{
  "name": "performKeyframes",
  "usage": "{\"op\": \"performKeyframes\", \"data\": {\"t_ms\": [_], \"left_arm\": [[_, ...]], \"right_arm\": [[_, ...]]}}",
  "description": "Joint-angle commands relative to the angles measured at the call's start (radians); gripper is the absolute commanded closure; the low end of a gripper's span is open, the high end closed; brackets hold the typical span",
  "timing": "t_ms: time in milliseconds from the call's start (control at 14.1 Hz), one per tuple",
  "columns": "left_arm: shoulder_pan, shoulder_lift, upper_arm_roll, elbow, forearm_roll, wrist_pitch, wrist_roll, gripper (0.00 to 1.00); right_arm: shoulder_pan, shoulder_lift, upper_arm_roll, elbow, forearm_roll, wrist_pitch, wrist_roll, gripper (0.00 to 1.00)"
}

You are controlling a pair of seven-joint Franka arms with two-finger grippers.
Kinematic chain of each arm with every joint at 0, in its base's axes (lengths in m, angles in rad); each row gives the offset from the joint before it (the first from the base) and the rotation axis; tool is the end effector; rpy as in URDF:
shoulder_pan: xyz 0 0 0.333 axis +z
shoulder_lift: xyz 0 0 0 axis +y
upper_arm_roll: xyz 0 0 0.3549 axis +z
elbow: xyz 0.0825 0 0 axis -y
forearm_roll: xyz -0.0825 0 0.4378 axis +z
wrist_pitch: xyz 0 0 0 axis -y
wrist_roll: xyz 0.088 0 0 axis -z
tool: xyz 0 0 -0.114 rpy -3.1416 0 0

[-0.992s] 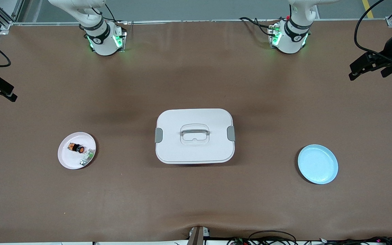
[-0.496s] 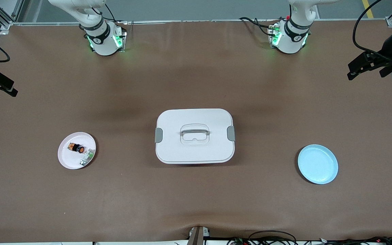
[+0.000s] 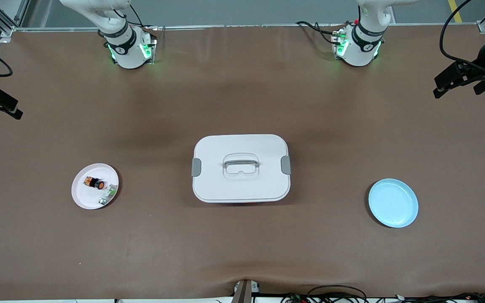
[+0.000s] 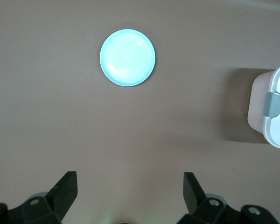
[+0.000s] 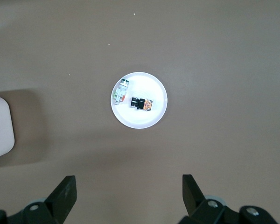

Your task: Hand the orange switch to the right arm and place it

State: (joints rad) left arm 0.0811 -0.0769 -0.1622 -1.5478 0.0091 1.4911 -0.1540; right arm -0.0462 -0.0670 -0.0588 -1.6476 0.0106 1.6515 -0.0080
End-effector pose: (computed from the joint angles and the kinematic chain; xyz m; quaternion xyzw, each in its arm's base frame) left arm 0.5709 -0.0497 0.7062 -0.9992 -0.0370 -0.0108 0.0095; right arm 0.5898 -0.0622 0.6633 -0.9982 0.0487 -0.0357 0.0052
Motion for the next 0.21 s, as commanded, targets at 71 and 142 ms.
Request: {"op": "performKeyframes", "data": {"t_ms": [71, 142], "left_arm": [[0.005, -0.001, -0.005, 0.014, 0.012, -0.012, 0.008, 0.0], [0.005, -0.001, -0.005, 0.014, 0.011, -0.012, 0.008, 0.0]], "right_arm": [[0.002, 0.012, -0.003, 0.032, 0.012, -0.018, -0.003, 0.0], [0.002, 0.013, -0.003, 0.032, 0.012, -0.018, -0.003, 0.0]]}}
